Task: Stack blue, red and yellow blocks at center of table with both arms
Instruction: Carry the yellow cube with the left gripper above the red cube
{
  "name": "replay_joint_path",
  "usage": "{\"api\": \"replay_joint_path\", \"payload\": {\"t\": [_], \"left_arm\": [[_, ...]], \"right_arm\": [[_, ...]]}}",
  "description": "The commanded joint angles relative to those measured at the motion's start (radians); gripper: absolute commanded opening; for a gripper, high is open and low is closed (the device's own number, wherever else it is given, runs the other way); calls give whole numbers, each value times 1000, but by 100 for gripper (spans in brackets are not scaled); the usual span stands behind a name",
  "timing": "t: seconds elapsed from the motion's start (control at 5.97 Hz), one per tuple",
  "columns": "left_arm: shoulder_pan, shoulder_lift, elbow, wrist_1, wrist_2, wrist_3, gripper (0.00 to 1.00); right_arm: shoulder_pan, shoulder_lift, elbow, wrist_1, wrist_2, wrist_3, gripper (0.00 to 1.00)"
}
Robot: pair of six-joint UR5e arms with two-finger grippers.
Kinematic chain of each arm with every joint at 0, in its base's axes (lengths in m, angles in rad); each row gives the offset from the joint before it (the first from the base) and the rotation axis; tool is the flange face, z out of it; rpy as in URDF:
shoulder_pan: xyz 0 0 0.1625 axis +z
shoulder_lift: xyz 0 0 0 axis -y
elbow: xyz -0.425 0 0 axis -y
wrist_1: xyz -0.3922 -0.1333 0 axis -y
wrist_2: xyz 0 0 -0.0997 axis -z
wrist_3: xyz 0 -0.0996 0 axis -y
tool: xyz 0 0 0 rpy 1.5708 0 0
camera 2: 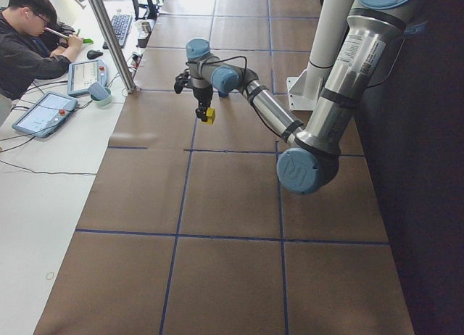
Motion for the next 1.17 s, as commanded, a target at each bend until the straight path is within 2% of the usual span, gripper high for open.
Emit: {"api": "replay_joint_path", "payload": {"t": [0.0,0.17,0.5,1.01], "left_arm": [[197,-327,174,47,133,-331,4],[249,-413,277,23,181,-386,4],[307,-433,354,-58,229,-425,6],[314,-446,379,-77,229,-473,9]], "right_arm": [[0,0,-1,0,0,0,100],[0,0,-4,0,0,0,100],[0,0,-7,0,0,0,100],[0,0,-7,0,0,-1,100]]}}
